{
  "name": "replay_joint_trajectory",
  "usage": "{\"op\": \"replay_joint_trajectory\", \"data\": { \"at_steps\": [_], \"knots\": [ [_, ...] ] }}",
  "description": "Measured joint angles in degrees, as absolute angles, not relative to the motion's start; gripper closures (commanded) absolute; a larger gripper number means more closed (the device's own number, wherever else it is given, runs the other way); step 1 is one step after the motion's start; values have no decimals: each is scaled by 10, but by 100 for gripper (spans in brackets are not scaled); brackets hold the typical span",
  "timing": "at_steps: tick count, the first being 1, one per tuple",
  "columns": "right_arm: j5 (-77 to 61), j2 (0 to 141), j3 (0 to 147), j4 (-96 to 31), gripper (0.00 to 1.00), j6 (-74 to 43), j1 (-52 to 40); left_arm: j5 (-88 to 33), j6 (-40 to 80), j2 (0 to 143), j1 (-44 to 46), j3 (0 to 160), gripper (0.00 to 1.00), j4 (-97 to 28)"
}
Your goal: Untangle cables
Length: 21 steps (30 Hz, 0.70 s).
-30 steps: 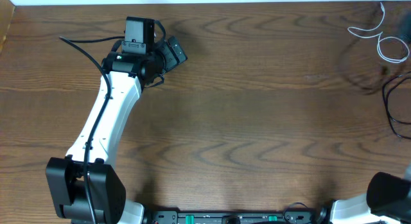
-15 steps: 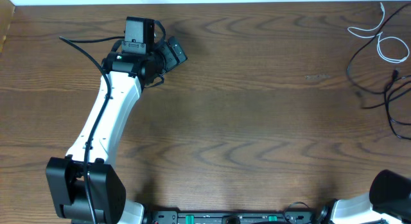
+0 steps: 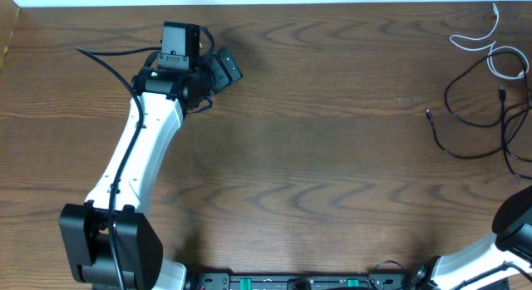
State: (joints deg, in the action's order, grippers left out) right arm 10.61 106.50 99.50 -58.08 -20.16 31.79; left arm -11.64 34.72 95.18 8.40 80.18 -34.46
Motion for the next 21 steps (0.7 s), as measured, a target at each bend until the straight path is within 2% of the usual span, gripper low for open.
{"op": "replay_joint_trajectory", "data": {
  "at_steps": [4,8,12,17,21],
  "knots": [
    [30,1065,1000,-598,1,-172,320,-116,347,952,84,802,2,-345],
    [-104,1063,1015,-628,1,-110,313,-116,347,952,84,802,2,-345],
    [-206,1039,1016,-669,1,-45,267,-116,347,952,84,802,2,-345],
    [-237,985,1018,-707,1,-12,167,-116,347,952,84,802,2,-345],
    [-198,928,1020,-720,1,-1,89,-116,347,952,84,802,2,-345]
  ]
}}
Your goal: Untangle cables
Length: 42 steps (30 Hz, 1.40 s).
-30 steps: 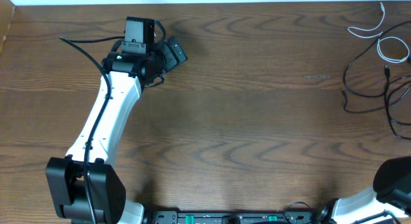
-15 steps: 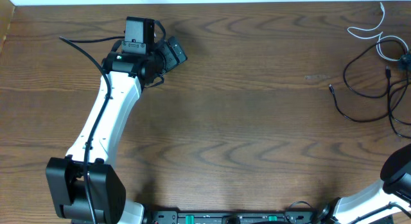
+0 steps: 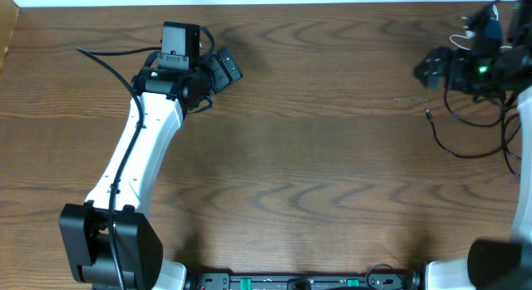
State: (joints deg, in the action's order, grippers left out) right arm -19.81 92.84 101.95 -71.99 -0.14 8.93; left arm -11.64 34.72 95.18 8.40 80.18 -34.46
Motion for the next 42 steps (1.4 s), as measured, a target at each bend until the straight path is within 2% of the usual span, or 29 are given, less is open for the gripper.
{"op": "replay_joint_trajectory", "data": {
  "at_steps": [9,32,35,42],
  "knots": [
    [-163,814,1025,-748,1,6,1,-116,347,952,84,802,2,-345],
    [-140,801,1027,-768,1,7,-2,-116,347,952,84,802,2,-345],
    [-130,796,1016,-734,1,7,-3,-116,347,952,84,802,2,-345],
    [-94,700,832,-451,1,10,-4,-117,347,952,84,802,2,-344]
  ]
}}
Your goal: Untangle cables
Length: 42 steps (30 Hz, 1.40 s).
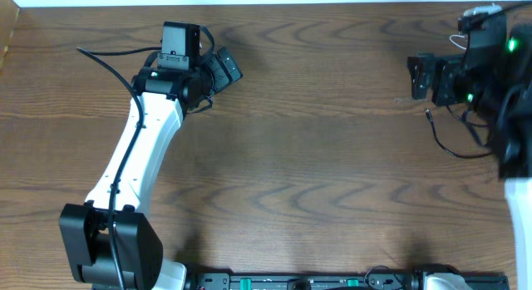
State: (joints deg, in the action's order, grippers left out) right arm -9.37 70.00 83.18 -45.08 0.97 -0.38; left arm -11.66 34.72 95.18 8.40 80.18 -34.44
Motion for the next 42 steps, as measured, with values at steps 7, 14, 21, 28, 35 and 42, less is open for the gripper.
{"op": "replay_joint_trajectory", "data": {
  "at_steps": [7,14,21,28,35,42],
  "knots": [
    [-81,525,570,-274,1,64,-4,-117,347,952,84,802,2,-345],
    [-78,338,347,-94,1,103,-3,-116,347,952,84,802,2,-344],
    [-79,180,178,-4,1,110,-3,-116,347,952,84,802,2,-344],
    [-79,91,58,32,1,100,-3,-116,347,952,84,802,2,-345],
    [-78,13,5,4,1,84,-6,-116,347,952,84,802,2,-344],
    [-77,16,4,-35,1,61,-15,-116,347,952,84,802,2,-345]
  ]
}}
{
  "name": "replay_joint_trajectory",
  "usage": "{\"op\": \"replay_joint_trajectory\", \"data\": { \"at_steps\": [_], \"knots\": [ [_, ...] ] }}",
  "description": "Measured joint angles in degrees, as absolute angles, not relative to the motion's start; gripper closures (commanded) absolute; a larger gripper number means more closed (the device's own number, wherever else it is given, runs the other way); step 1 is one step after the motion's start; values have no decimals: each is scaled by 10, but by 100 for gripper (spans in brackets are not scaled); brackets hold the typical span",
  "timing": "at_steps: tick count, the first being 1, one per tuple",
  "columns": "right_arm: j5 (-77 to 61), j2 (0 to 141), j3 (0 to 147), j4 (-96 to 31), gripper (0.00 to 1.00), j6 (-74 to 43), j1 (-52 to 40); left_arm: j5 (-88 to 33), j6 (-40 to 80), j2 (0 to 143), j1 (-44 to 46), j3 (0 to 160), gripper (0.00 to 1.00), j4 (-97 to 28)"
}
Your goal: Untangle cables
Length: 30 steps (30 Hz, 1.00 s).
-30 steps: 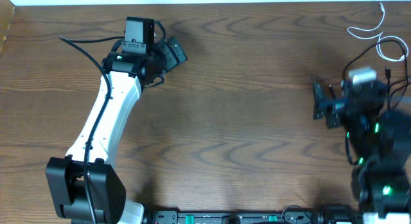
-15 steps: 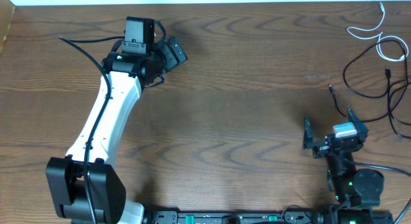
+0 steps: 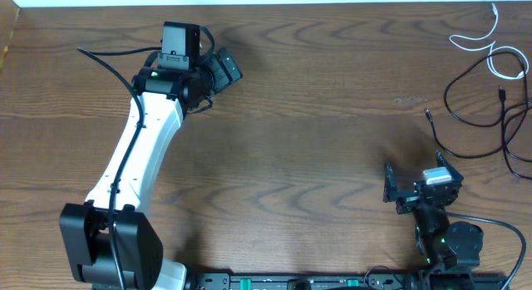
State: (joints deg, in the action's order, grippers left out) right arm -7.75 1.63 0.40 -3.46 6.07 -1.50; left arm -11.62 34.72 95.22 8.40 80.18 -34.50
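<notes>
A tangle of cables lies at the table's far right in the overhead view. A thin white cable [image 3: 492, 56] loops near the back edge. A black cable [image 3: 470, 121] curls below it, with its plug end [image 3: 429, 115] pointing left. My right gripper [image 3: 391, 184] hovers near the front right, well in front of the cables, its jaws apart and holding nothing. My left gripper [image 3: 235, 71] rests at the back left with its fingers together, far from the cables.
The brown wooden table [image 3: 316, 149] spans the whole view. The left arm [image 3: 137, 157] stretches from the front left corner to the back left. The right arm's base [image 3: 453, 244] sits at the front right edge.
My right gripper was over the black cable's left side at the back right. It is now near the front right, away from the cables. The cables lie as before, and the left arm is unchanged.
The right arm was first tucked at the front right corner, with the cables untouched. It then stood over the cable tangle at the back right, then slightly lower at the tangle's left edge. Now it is back near the front, and the cables look unchanged.
</notes>
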Motion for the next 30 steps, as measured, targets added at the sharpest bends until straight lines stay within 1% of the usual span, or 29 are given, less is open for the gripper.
{"op": "replay_joint_trajectory", "data": {
  "at_steps": [30],
  "knots": [
    [-77,33,4,-34,1,48,-15,-116,347,952,84,802,2,-345]
  ]
}}
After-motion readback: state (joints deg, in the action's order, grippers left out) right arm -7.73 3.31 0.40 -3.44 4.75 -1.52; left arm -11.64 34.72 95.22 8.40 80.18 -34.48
